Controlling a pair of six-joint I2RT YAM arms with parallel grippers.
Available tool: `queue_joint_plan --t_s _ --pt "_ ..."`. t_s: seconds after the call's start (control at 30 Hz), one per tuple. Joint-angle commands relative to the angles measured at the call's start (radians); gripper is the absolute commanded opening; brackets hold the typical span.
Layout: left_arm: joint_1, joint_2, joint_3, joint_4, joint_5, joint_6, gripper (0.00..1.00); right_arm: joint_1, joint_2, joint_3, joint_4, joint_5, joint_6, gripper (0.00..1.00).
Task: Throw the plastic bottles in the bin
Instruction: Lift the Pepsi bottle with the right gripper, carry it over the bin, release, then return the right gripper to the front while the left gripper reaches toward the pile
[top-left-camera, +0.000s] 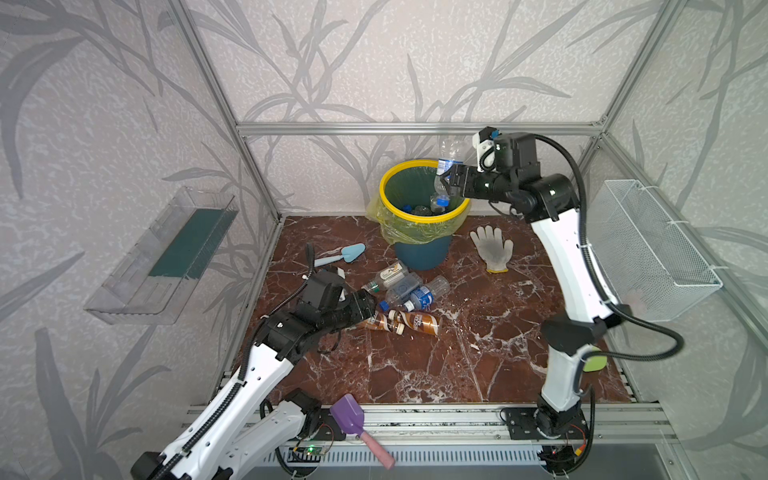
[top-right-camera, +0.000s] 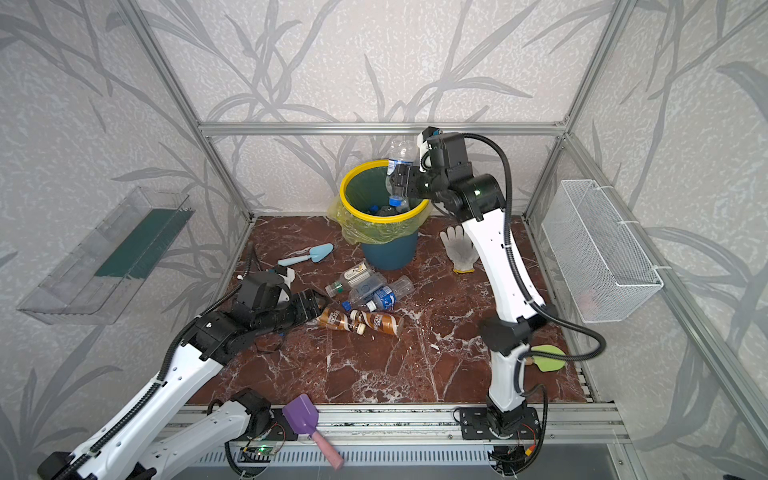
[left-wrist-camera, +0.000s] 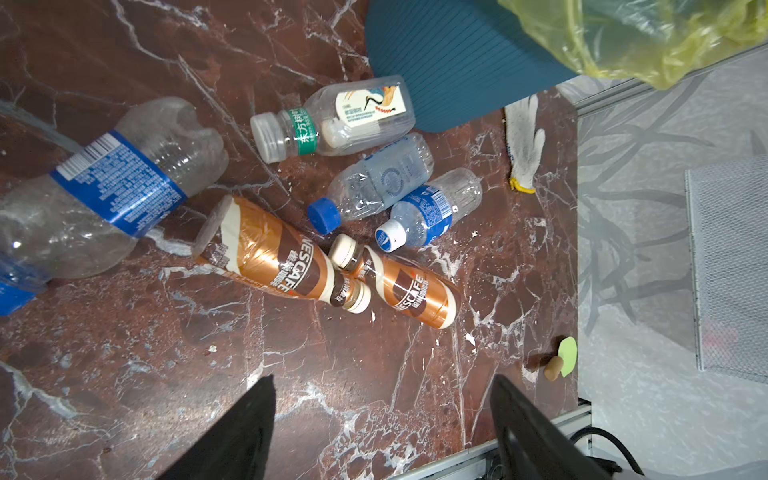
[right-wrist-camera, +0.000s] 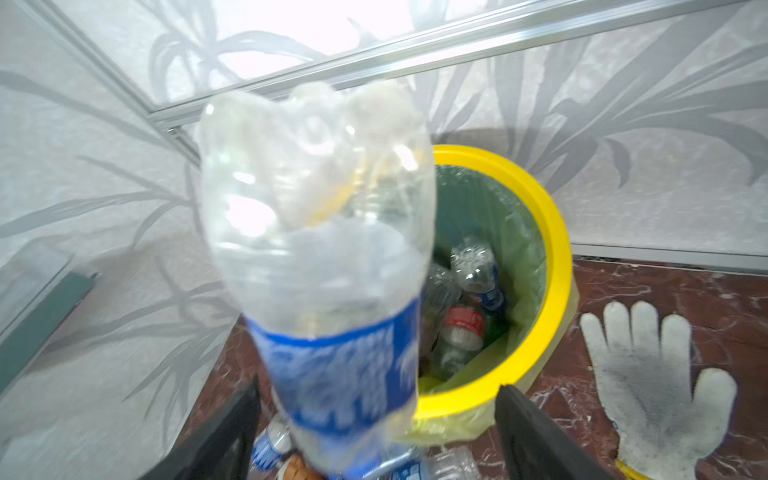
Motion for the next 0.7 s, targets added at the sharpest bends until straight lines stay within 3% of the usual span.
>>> queue_joint_plan --t_s 0.0,0.13,0.2,0.3,0.5,0.67 --pt "0.005 -0.048 0.006 -0.049 -0.054 0.014 0.81 0.045 -0.029 0.181 -0.455 0.153 0.008 0.94" --pt "0.007 -0.087 -0.017 -0.078 -0.08 0.015 0.82 0.164 -0.155 -0.009 -0.48 0.309 -0.02 0.94" --pt "0.008 -0.105 -0.039 -0.08 -0.092 0.012 0.82 0.219 -0.361 -0.393 -0.261 0.347 -0.036 0.93" --pt "0.009 -0.127 -0.067 -0.071 -0.094 0.004 0.82 0.205 -0.768 -1.11 0.273 0.267 -0.004 0.87" --pt "0.016 -0.128 -0.06 -0.107 -0.114 0.029 0.82 0.178 -0.98 -1.515 0.323 0.183 0.113 0.83" --pt "0.02 -0.105 -0.054 -0.132 -0.159 0.058 0.84 0.178 -1.066 -1.758 0.346 0.134 0.178 0.82"
